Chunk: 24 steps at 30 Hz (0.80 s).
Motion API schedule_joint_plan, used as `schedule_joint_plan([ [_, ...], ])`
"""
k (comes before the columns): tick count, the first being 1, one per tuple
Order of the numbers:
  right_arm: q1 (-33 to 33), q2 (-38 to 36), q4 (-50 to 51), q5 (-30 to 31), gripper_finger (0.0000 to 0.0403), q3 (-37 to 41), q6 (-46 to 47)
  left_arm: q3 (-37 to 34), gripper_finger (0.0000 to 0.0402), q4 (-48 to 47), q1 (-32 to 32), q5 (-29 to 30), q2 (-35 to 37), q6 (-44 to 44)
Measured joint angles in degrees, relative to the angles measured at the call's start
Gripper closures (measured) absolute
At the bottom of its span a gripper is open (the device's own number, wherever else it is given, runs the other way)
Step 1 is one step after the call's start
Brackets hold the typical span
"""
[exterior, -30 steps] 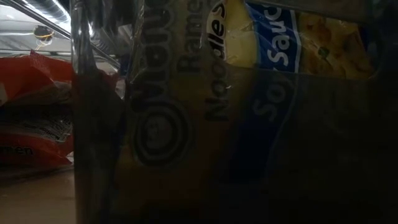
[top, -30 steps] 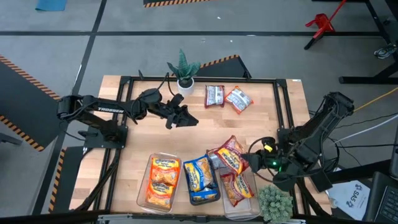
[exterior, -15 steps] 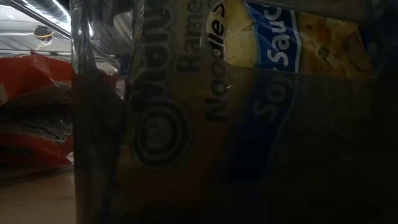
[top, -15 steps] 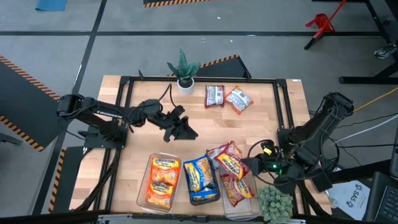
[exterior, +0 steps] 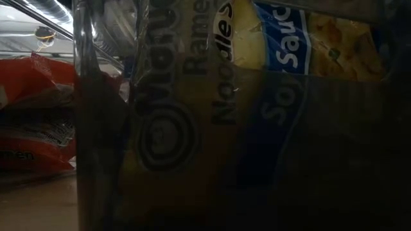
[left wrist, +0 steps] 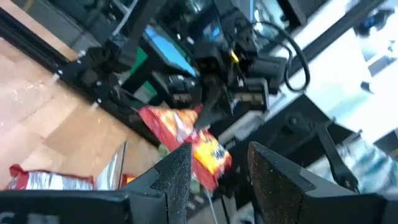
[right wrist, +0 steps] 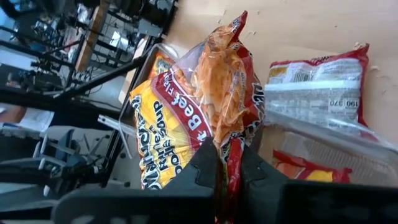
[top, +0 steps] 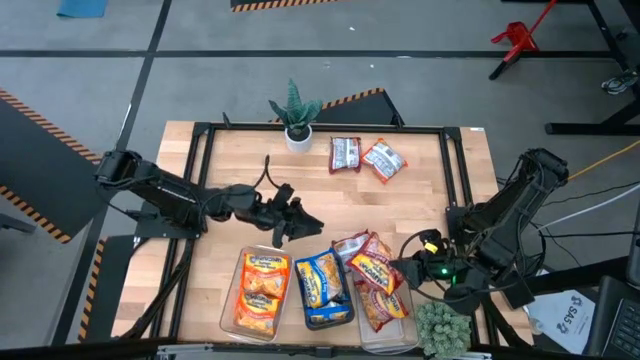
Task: Sort Maruchan noodles
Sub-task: Put the red noodle pack into the right transparent bin
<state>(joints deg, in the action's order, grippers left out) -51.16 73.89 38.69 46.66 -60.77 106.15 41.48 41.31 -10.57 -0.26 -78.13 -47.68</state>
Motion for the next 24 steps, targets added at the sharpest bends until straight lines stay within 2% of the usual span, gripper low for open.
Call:
schedule_joint_plan([
  [3, 0.0, 0.0, -0.1, -0.1, 0.0403, 0.0, -0.4, 2.0, 0.0250, 0.5, -1.6, 3.1, -2.7, -0.2],
  [7, 0.2, 0.0, -0.1, 0.6, 0.0403, 0.0, -4.3, 8.4, 0.0250, 0.9, -3.1, 3.5, -8.2, -0.2],
  [14, 0.1, 0.0, -0.5, 0.3, 0.0403, 0.0, -9.1, 19.1, 0.0250, 0.4, -3.4, -2.2, -18.8, -1.9],
  [20, -0.6, 0.0, -2.8, -4.8, 0.0403, 0.0, -15.0, 21.3, 0.0250, -5.0, -3.5, -8.1, -22.0, -5.1],
  [24, -2.7, 0.0, -2.2, -5.2, 0.0403, 0.0, -15.2, 21.3, 0.0250, -11.2, -3.9, -8.9, -22.0, -5.8],
])
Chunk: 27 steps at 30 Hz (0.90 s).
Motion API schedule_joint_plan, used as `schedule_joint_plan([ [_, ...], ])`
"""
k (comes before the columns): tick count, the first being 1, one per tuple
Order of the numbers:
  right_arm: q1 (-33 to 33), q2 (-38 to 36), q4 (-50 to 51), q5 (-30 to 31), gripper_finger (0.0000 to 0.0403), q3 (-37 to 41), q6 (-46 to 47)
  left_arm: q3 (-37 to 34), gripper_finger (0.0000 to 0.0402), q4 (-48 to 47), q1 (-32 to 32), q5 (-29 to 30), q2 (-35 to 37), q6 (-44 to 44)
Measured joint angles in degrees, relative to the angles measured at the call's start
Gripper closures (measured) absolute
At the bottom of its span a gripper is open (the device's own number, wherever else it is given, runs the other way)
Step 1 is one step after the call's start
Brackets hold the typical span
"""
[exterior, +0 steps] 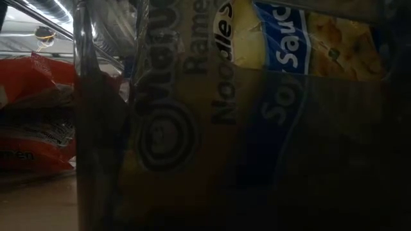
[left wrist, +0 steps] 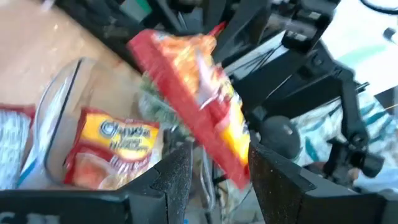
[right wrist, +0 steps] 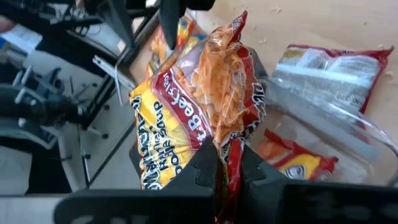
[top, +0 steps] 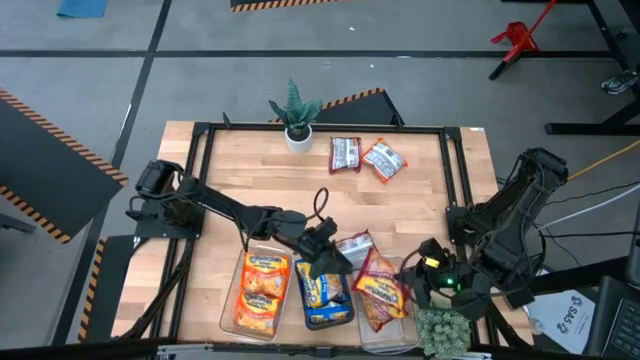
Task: Sort Maruchan noodles
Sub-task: Put the red noodle pack into the right transparent bin
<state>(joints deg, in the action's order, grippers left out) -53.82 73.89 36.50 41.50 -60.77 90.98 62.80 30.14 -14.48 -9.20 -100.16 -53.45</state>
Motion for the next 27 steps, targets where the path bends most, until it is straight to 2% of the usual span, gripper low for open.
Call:
schedule_joint_plan([
  [5, -1.5, 0.0, 1.1, 2.7, 0.0403, 0.0, -0.1, 0.0, 0.0242, 0.5, 0.0, -1.9, 0.0, -0.2],
  [13, -1.3, 0.0, 0.6, 2.5, 0.0403, 0.0, -3.1, 0.0, 0.0196, 0.9, 0.0, -3.5, 0.0, -3.4],
  [21, -1.3, 0.0, 0.4, 5.5, 0.0403, 0.0, -5.9, 0.0, 0.0181, 0.8, 0.1, 1.5, 0.0, -6.0],
  [27, -1.2, 0.0, -0.3, 7.0, 0.0403, 0.0, -8.0, 0.0, 0.0181, 4.3, 0.1, 2.1, -2.0, -9.1],
])
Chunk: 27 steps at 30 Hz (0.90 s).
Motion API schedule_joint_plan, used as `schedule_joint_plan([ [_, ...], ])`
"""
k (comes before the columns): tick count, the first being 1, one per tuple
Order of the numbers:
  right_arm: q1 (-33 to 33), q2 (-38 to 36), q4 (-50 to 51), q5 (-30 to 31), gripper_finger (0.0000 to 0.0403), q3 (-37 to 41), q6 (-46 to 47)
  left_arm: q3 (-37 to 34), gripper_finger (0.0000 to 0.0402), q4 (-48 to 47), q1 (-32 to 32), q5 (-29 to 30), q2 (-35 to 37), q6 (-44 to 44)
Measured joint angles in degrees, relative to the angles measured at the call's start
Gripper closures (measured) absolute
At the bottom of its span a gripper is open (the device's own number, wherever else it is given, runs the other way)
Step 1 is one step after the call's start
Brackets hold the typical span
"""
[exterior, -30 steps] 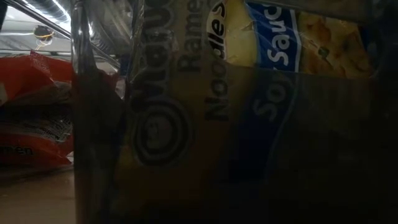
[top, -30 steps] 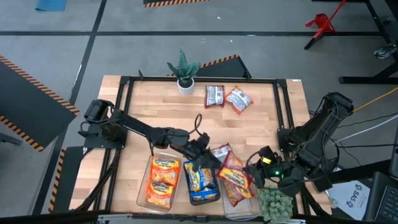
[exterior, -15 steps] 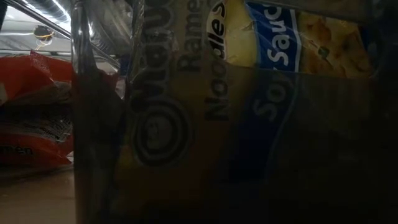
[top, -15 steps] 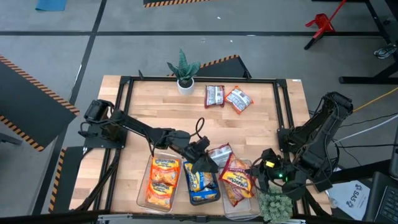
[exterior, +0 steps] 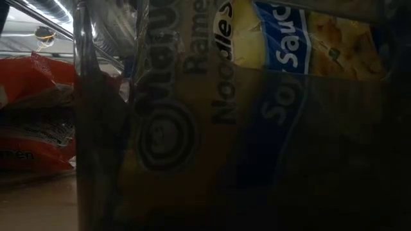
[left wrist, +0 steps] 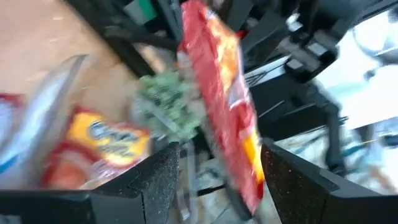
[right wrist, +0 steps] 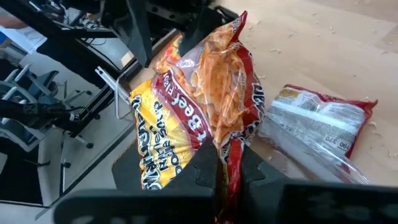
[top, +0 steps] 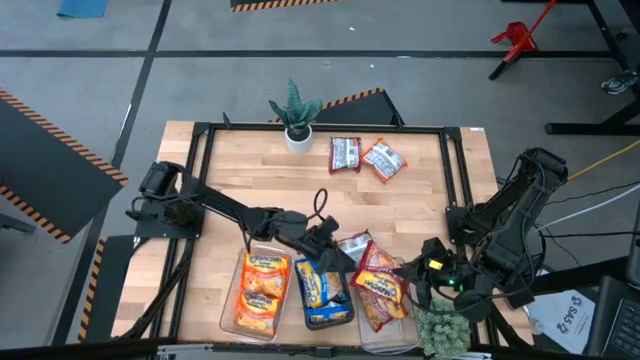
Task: Sort Maruchan noodles
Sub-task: Put the red noodle pack into the right transparent bin
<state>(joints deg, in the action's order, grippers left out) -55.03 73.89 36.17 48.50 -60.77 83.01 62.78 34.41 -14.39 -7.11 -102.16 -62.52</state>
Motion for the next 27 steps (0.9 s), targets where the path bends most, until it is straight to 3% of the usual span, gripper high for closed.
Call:
schedule_joint_plan([
  [5, 1.5, 0.0, -0.8, -0.9, 0.0403, 0.0, -2.4, 0.0, 0.0181, 10.2, -0.2, -0.1, -3.2, -3.5],
  [14, 3.4, 0.0, -3.4, -1.7, 0.0403, 0.0, -6.0, 0.0, 0.0181, 9.9, -0.3, 3.7, -3.3, -3.6],
  [27, 9.1, 0.8, -8.1, -7.5, 0.0403, 0.0, -13.1, 0.0, 0.0181, 9.4, -1.7, 6.5, -3.3, -3.4],
])
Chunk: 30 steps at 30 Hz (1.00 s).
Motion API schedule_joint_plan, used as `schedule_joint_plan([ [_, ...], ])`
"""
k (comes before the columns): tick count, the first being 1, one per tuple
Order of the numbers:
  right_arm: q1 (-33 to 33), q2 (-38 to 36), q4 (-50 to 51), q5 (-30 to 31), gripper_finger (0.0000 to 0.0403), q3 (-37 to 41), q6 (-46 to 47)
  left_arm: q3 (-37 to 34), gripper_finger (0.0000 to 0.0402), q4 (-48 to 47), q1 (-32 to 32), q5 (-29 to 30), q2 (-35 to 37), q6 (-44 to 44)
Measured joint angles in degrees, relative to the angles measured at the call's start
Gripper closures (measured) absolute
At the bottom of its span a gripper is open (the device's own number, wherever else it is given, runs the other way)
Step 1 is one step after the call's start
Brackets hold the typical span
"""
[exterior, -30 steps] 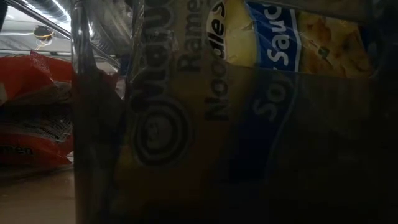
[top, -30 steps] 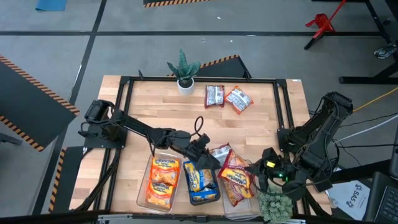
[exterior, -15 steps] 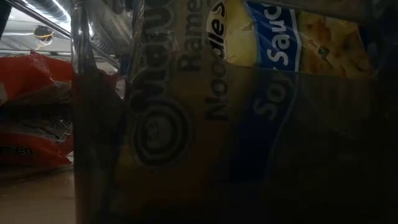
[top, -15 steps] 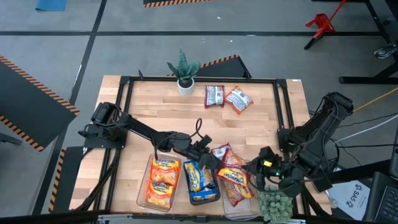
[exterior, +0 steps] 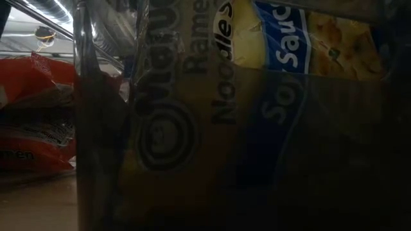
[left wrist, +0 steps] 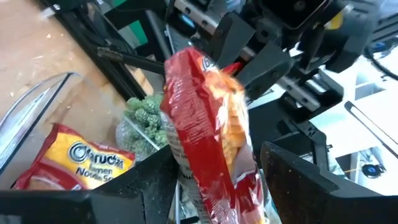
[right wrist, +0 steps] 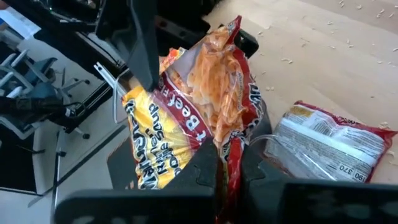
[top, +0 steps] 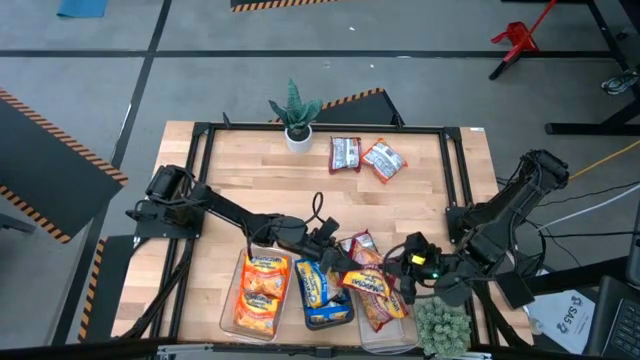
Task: Sort Maruchan noodles
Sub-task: Put the red noodle pack into the right transparent bin
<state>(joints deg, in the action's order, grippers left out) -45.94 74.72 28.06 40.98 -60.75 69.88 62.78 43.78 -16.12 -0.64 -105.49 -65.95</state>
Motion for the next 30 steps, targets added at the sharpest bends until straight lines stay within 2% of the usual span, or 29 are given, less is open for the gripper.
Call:
schedule_joint_plan([
  [9, 2.6, 0.0, -2.6, -2.7, 0.0403, 0.0, -4.1, 0.0, 0.0188, -3.5, -0.2, 0.3, 0.0, -4.0],
  [15, 2.5, 0.0, -2.4, -4.9, 0.0384, 0.0, -5.2, 0.0, 0.0244, -3.5, -0.2, -1.1, 0.1, -4.4],
  [18, 2.5, -0.1, -2.2, -8.8, 0.0362, 0.0, -6.2, 0.0, 0.0275, -3.8, -0.4, -1.9, 0.1, -4.4],
  [26, 2.4, -4.3, 1.6, -21.1, 0.0292, 0.0, -6.7, 0.9, 0.0275, -4.8, -0.6, -4.2, 0.1, -4.4],
  [28, 2.4, -6.2, 3.6, -24.6, 0.0282, 0.0, -5.6, 3.0, 0.0275, -9.0, -0.5, -6.6, 0.1, -4.1],
  [30, 1.9, -8.3, 6.6, -27.6, 0.0278, 0.0, -4.1, 6.8, 0.0275, -18.4, -0.1, -10.2, 0.2, -1.7],
])
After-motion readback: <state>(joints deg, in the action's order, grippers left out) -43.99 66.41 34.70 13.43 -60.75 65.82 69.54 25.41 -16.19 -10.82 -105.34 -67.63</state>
